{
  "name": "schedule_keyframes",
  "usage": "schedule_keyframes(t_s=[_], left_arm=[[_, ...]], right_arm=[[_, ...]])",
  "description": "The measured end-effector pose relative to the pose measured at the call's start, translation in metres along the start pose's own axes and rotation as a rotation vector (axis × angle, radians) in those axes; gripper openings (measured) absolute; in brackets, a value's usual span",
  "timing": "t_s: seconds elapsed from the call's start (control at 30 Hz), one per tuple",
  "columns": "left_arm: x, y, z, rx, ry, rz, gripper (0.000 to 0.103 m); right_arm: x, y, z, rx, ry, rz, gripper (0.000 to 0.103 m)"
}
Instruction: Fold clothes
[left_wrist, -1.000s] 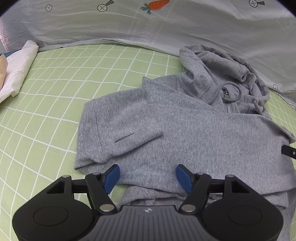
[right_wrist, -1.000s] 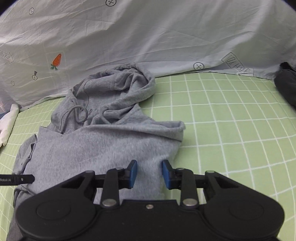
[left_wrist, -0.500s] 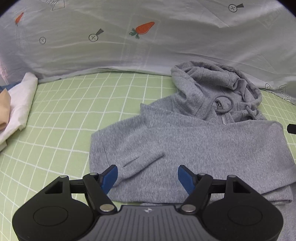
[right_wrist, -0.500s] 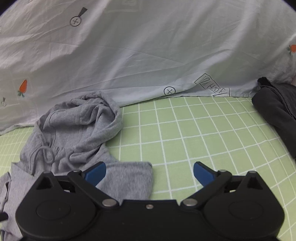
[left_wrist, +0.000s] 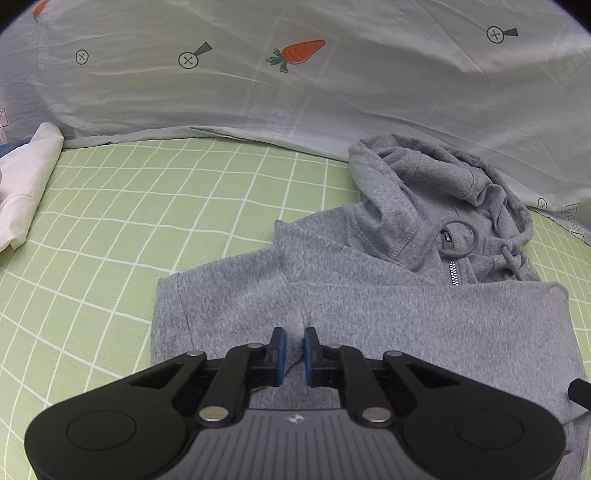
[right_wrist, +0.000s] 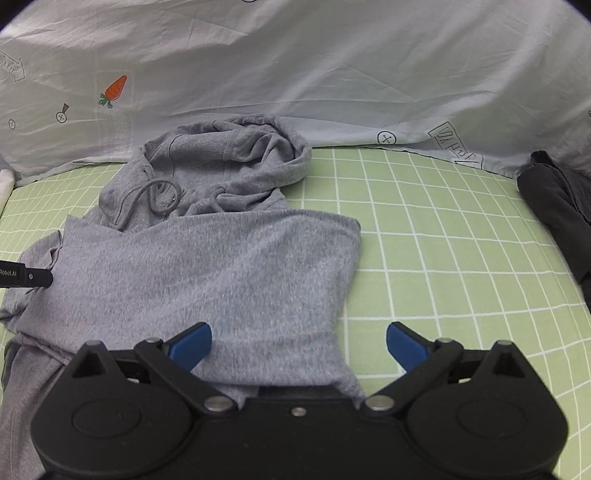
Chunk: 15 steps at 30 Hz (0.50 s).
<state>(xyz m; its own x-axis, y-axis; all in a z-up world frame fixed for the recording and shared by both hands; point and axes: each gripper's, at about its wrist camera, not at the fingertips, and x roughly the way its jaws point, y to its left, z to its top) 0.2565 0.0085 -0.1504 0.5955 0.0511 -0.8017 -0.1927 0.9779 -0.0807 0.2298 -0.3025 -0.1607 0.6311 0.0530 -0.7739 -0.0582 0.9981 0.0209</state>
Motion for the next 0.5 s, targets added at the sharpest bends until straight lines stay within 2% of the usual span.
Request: schedule_keyframes(t_s=[0.17,0.23,0.3,0.4,0.43,0.5], left_arm=[[-0.027,-0.009,0.009,-0.045,-0.041,-0.108,0.007],[-0.039,-0.025,0.011,-0.019,-0.059,-0.169,0.007],[-0.048,-0.044,0.01,0.012,-0.063,-0.264,0.007],[-0.053,-0.077,0.004,0.059,-0.04,-0.376,0.007],[-0.052,-0.087,0.001,0.08,-0.025,-0.393,0.008],[-0.051,-0.101,-0.005,0.126,0.0,-0.369,0.025]], right_arm=[[-0.002,-0.002,0.004,0.015,-0.013,-0.015,0.102],[-0.003,-0.003,0.003,0.021,-0.015,-0.017,0.102],[-0.004,-0.005,0.002,0.028,-0.018,-0.02,0.102],[-0.007,-0.008,0.002,0.039,-0.028,-0.025,0.102],[-0.009,-0.01,0.002,0.043,-0.032,-0.027,0.102],[-0.011,-0.014,0.003,0.05,-0.039,-0.033,0.102]])
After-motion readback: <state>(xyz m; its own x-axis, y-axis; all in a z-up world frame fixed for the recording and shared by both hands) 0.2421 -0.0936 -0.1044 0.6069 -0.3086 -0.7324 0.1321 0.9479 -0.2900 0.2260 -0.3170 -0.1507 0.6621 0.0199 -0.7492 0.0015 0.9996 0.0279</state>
